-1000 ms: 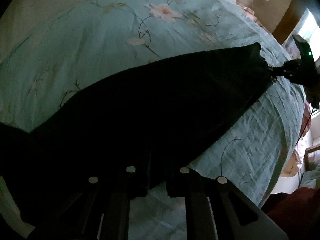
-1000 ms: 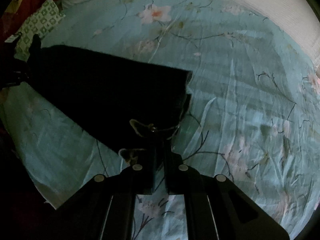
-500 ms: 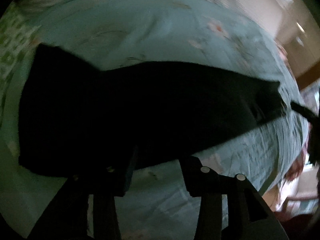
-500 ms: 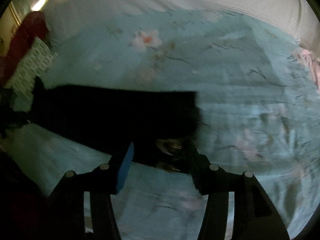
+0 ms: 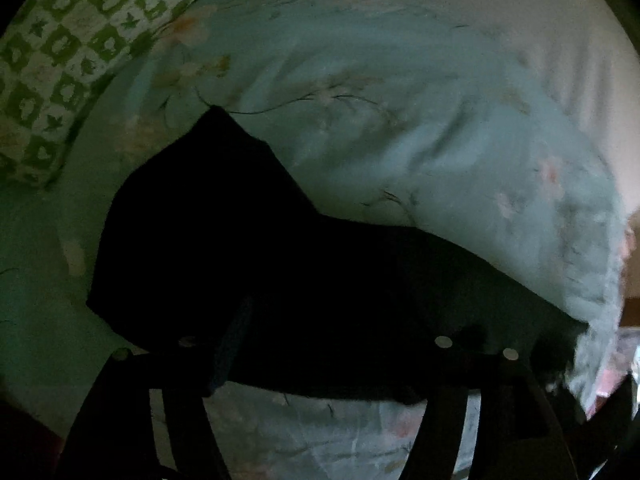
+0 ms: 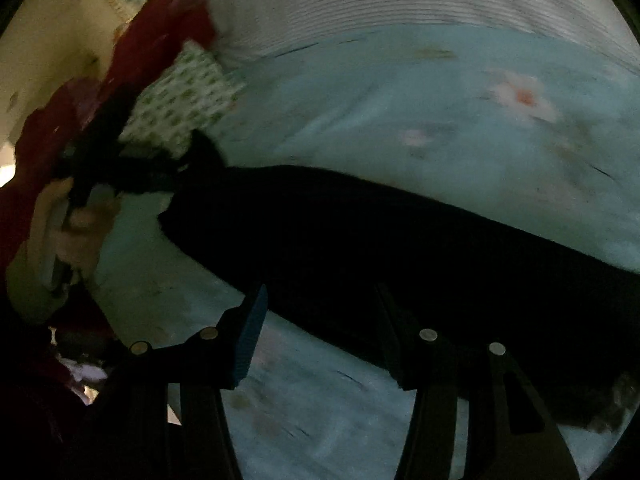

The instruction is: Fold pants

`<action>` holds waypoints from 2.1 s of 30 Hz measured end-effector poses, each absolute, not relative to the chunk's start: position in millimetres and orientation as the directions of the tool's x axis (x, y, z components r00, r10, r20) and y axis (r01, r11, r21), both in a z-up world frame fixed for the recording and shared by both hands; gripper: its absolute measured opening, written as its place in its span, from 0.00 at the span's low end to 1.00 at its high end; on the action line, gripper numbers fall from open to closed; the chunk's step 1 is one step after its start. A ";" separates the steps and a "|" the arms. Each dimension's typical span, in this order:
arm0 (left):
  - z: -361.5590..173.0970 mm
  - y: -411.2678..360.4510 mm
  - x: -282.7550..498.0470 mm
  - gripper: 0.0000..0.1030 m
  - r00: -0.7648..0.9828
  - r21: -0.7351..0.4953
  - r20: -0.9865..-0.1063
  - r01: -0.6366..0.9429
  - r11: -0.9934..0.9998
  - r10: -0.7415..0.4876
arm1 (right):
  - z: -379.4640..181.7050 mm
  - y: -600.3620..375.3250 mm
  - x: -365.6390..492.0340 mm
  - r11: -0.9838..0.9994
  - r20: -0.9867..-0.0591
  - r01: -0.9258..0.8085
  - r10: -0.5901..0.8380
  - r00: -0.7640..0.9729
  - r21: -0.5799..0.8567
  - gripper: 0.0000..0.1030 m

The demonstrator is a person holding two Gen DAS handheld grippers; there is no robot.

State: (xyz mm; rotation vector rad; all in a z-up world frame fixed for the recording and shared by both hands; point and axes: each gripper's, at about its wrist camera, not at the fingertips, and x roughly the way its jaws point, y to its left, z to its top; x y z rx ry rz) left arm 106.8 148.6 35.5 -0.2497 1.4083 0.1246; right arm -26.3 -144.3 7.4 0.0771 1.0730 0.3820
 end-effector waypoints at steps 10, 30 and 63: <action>9.6 174.9 128.4 0.08 0.136 -0.061 -0.990 -0.289 0.955 -0.023 | -18.3 -42.4 10.6 0.856 -0.864 -0.476 0.384 0.327 0.200 0.53; 44.1 223.5 51.2 0.04 0.402 -0.338 -0.888 -0.245 0.909 -0.222 | -33.7 19.0 39.8 0.731 -0.876 -0.659 0.421 0.235 0.174 0.06; -5.6 291.8 -16.0 0.26 0.413 -0.345 -0.894 -0.388 0.855 -0.174 | -55.5 24.1 31.8 0.759 -0.916 -0.606 0.383 0.119 0.239 0.44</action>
